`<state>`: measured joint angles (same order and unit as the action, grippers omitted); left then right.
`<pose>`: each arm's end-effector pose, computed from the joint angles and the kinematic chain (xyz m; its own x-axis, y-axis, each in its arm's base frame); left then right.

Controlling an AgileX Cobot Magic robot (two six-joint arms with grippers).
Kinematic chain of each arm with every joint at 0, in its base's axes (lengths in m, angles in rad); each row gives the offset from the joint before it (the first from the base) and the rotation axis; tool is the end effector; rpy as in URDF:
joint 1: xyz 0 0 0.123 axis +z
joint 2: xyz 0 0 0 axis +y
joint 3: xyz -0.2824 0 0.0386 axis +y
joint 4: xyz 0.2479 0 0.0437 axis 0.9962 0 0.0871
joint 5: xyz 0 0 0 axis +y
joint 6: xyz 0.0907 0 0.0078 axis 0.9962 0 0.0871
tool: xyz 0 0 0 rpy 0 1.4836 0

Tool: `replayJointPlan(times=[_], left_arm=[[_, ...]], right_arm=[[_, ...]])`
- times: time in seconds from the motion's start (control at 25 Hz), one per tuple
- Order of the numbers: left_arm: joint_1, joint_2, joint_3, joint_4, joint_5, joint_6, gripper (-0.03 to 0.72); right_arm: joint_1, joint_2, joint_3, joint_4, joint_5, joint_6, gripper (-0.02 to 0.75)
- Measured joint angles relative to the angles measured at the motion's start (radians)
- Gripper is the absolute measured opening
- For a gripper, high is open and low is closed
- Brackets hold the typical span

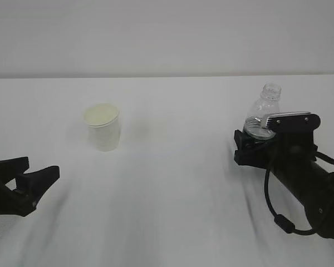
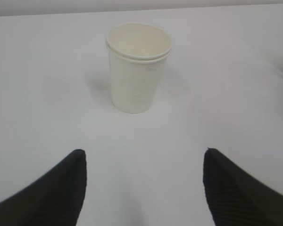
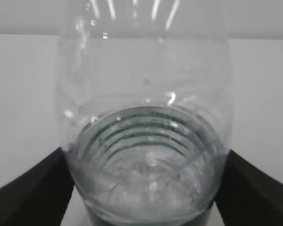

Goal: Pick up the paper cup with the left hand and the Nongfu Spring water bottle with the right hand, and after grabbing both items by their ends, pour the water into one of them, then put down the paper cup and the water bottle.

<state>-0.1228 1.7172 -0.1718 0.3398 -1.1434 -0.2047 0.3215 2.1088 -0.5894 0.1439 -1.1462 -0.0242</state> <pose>0.2062 -0.0533 0.1212 -0.3517 -0.0134 -0.9360 0.3806 0.9115 -0.1561 0.3080 0.0901 0.0745 -0.2779 -0.0556 -0.9590 -0.1848 0.9828 -0.0034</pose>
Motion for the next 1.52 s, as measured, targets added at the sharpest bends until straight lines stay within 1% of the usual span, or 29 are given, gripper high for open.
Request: replayJointPlan(times=[0.36,0.8,1.24,1.36,1.52], left_arm=[[0.000,0.000,0.000,0.000,0.000,0.000,0.557],[0.000,0.000,0.000,0.000,0.000,0.000,0.557],[0.000,0.000,0.000,0.000,0.000,0.000,0.557],[0.000,0.000,0.000,0.000,0.000,0.000,0.556],[0.000,0.000,0.000,0.000,0.000,0.000,0.556]], right_arm=[[0.000,0.054,-0.015,0.009,-0.001,0.000,0.666],[0.000,0.056,-0.053,0.031,-0.001,0.002,0.657],[0.000,0.056,-0.063,0.046,-0.001,0.002,0.631],[0.000,0.056,-0.063,0.046,-0.001,0.002,0.616],[0.000,0.056,-0.063,0.046,-0.001,0.002,0.553]])
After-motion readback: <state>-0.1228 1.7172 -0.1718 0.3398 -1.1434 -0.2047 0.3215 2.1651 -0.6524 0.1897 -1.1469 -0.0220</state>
